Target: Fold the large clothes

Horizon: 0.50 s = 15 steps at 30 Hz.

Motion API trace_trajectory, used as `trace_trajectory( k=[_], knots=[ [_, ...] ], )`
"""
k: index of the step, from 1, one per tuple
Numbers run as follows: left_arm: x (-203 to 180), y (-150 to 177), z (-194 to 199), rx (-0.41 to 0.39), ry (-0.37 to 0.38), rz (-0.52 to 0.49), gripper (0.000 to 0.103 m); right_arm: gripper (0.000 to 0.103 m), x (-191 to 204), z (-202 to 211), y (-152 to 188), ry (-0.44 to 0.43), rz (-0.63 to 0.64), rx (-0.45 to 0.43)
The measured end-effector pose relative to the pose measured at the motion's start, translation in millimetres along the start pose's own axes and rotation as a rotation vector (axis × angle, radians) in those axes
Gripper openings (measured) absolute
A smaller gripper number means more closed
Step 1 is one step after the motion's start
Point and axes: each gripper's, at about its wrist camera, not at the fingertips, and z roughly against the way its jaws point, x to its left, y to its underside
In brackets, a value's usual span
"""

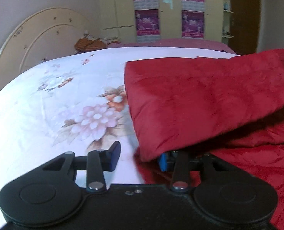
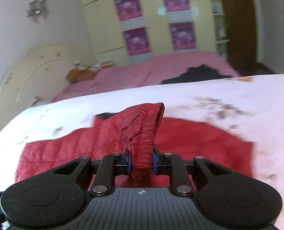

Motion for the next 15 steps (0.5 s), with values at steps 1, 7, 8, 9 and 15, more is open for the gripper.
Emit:
trace_trajectory(
  k=[1, 7, 8, 9, 15],
  knots=[
    [-5.0, -0.5, -0.2, -0.008, 0.007, -0.018, 0.037, 0.019, -8.2, 1.9, 2.1, 0.013, -0.016, 0.006],
    [-17.9, 3.4, -3.5, 0.001, 0.015, -0.087, 0.02, 0.019, -45.5, 6.2, 26.5, 0.09, -0.095, 0.045],
    [-16.2, 4.3, -0.5, 0.002, 0.024, -0.087, 0.018, 0.019, -50.1, 3.1, 31.2, 0.104, -0.103, 0.063],
    [-16.2, 4.8, 0.4, 0.002, 0.03, -0.09, 0.016, 0.019, -52.9, -1.9, 35.5, 0.12, -0.1, 0.094],
    [-13.4, 8.6, -0.5, 0.02, 0.032, -0.115, 0.013, 0.019, -57.2, -11.6, 54.6, 0.178, -0.107, 0.134]
  ],
)
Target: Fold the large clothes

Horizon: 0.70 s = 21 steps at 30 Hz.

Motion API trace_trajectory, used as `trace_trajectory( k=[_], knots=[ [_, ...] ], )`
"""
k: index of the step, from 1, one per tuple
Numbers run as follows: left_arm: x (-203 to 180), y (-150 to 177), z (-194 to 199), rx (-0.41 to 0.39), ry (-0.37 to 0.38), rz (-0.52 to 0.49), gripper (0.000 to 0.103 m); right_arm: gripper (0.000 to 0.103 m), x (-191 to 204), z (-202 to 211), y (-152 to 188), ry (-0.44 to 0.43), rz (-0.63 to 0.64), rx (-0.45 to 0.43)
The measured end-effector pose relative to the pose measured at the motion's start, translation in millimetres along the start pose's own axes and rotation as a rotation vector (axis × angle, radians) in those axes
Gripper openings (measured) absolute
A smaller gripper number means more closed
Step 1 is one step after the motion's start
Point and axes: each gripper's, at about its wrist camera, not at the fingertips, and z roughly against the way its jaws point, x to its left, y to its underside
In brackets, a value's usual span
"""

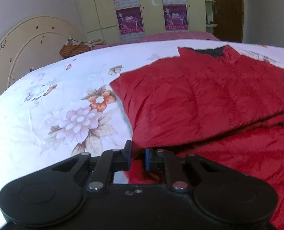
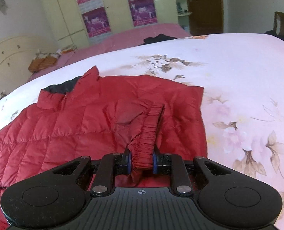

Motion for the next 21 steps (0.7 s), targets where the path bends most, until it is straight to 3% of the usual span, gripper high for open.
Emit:
trace_trajectory(
  k=[5, 10, 11, 14, 17, 21],
  knots=[
    [13.5, -3.3, 12.0, 0.008, 0.02, 0.037, 0.013, 0.019, -1.8, 0.2, 1.0, 0.023, -0.009, 0.01],
    [36.7, -4.8, 36.0, -0.032, 0.076, 0.144, 0.022, 0.02, -7.2, 13.9, -4.2, 0.021, -0.038, -0.022],
    [39.3, -5.1, 39.4, -0.04, 0.086, 0.162, 0.023, 0.025, -7.2, 17.5, -5.7, 0.02, -0.039, -0.034],
    [41.1, -8.6, 44.2, -0.053, 0.106, 0.195, 0.023, 0.068, -1.3, 29.8, -11.0, 0.044, -0.007, -0.103],
    [36.8, -18.2, 37.7, -0.061, 0.12, 0.209, 0.023, 0.069, 5.2, 34.4, -15.2, 0.057, 0.041, -0.148],
    [25.8, -35.8, 19.0, -0.074, 0.136, 0.212, 0.023, 0.065, 16.6, 26.7, -18.8, 0.029, 0.083, -0.141]
  ],
)
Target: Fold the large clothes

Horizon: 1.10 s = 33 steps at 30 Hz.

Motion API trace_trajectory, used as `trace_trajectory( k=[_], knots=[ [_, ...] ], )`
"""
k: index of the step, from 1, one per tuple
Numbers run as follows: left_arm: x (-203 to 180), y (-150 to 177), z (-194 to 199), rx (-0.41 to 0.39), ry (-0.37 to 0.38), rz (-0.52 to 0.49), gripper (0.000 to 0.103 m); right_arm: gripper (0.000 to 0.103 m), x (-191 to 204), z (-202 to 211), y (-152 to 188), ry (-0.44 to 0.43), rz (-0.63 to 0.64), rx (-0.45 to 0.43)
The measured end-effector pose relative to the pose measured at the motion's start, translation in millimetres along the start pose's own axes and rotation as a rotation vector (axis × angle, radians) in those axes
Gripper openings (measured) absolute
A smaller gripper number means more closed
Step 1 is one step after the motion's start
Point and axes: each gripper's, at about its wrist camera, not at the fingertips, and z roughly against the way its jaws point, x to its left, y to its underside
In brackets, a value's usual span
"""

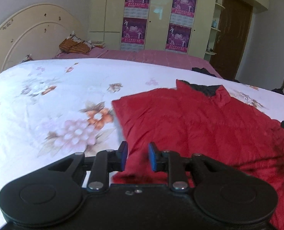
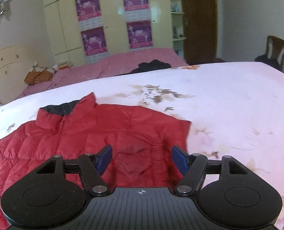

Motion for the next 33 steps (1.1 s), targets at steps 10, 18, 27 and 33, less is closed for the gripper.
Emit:
trace_trajectory(
  k=[10, 18, 27, 33],
  knots=[
    [-27.1, -19.8, -53.2, 0.003, -0.011, -0.047, 0.023, 0.057, 38.7, -40.5, -7.7, -0.058, 0.084, 0.032],
    [-38.7, -18.4, -74.5, 0.02, 0.005, -0.073, 0.025, 0.057, 29.4, -80.1, 2.5, 0.044, 0.191, 0.086],
    [-31.3, -17.0, -96.0, 0.052, -0.03, -0.058, 0.027, 0.057, 12.2, -90.1, 16.9, 0.034, 0.173, 0.092],
    [-33.4, -25.0, -101.0, 0.094, -0.051, -0.038, 0.027, 0.057, 13.7, -89.6, 10.1, 0.026, 0.194, 0.126]
  ],
)
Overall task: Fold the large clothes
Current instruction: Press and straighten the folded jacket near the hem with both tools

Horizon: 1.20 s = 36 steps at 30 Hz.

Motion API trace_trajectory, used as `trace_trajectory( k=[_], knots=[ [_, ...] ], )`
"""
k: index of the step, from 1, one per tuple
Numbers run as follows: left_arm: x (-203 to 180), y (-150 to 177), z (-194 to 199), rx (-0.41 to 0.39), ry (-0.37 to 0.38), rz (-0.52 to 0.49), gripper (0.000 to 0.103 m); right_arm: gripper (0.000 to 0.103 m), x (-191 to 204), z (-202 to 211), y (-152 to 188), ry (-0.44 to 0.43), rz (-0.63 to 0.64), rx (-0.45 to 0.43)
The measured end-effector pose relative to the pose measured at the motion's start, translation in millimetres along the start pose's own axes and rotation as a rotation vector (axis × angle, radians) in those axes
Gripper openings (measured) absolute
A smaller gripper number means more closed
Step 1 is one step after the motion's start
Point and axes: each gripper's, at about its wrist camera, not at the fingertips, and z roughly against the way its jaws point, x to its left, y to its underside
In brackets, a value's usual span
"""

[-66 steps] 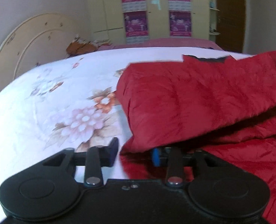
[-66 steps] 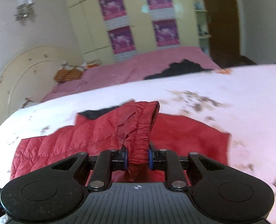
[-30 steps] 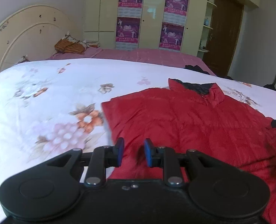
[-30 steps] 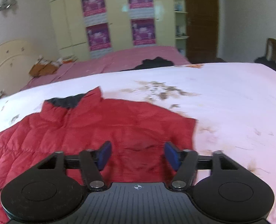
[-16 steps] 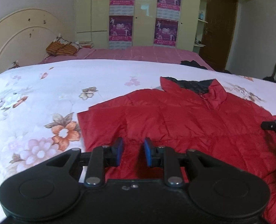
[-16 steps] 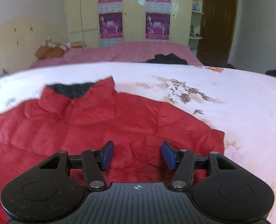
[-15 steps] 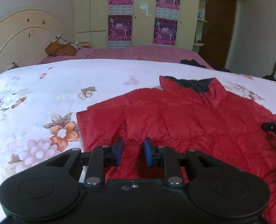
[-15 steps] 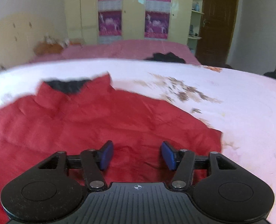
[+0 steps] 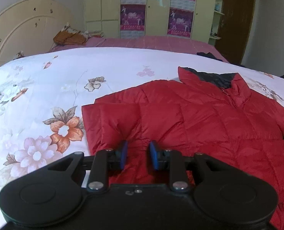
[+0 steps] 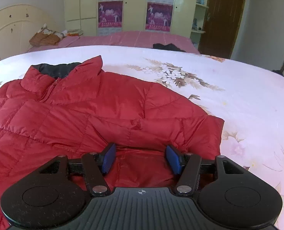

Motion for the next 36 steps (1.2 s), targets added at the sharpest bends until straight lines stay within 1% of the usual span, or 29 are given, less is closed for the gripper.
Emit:
trace_trajectory(
  k=[3, 6, 10, 13, 16, 20, 22, 24, 26, 30, 33, 36],
  knots=[
    [-0.5, -2.4, 2.8, 0.012, -0.006, -0.009, 0.027, 0.057, 0.1, 1.6, -3.2, -0.002, 0.009, 0.011],
    [0.7, -3.2, 6.3, 0.02, -0.014, -0.007, 0.029, 0.057, 0.1, 7.7, -6.2, -0.005, -0.011, 0.003],
    [0.0, -4.1, 11.7, 0.015, -0.029, -0.01, 0.036, 0.057, 1.2, 24.3, -9.5, -0.023, -0.052, -0.05],
    [-1.3, -3.8, 19.2, 0.001, -0.031, -0.008, 0.043, 0.057, 5.1, 34.8, -8.5, -0.036, -0.042, -0.069],
    [-2.3, 0.9, 34.7, -0.019, -0.016, 0.004, 0.045, 0.057, 6.8, 47.9, -1.9, -0.052, -0.028, -0.078],
    [-10.0, 14.5, 54.7, -0.031, 0.021, -0.007, 0.046, 0.057, 11.3, 59.1, 10.3, -0.085, -0.003, -0.059],
    [-15.2, 22.6, 61.4, -0.031, 0.03, -0.02, 0.051, 0.057, 15.6, 61.0, 17.9, -0.077, 0.035, -0.054],
    [-18.9, 29.5, 59.7, -0.014, 0.025, -0.038, 0.053, 0.057, 16.4, 57.8, 26.2, -0.054, 0.061, -0.037],
    [-18.1, 33.5, 47.8, 0.028, 0.018, -0.039, 0.054, 0.057, 12.0, 51.4, 33.0, -0.047, 0.06, -0.01],
    [-15.8, 32.6, 38.0, 0.045, 0.011, -0.009, 0.053, 0.057, 10.0, 41.5, 37.4, -0.057, 0.076, 0.014],
    [-17.6, 33.1, 35.5, 0.045, 0.004, -0.016, 0.054, 0.057, 7.1, 35.7, 40.1, -0.069, 0.057, 0.008],
    [-19.3, 32.7, 35.8, 0.049, -0.007, -0.02, 0.054, 0.057, 6.5, 36.1, 37.9, -0.074, 0.067, 0.023]
  ],
)
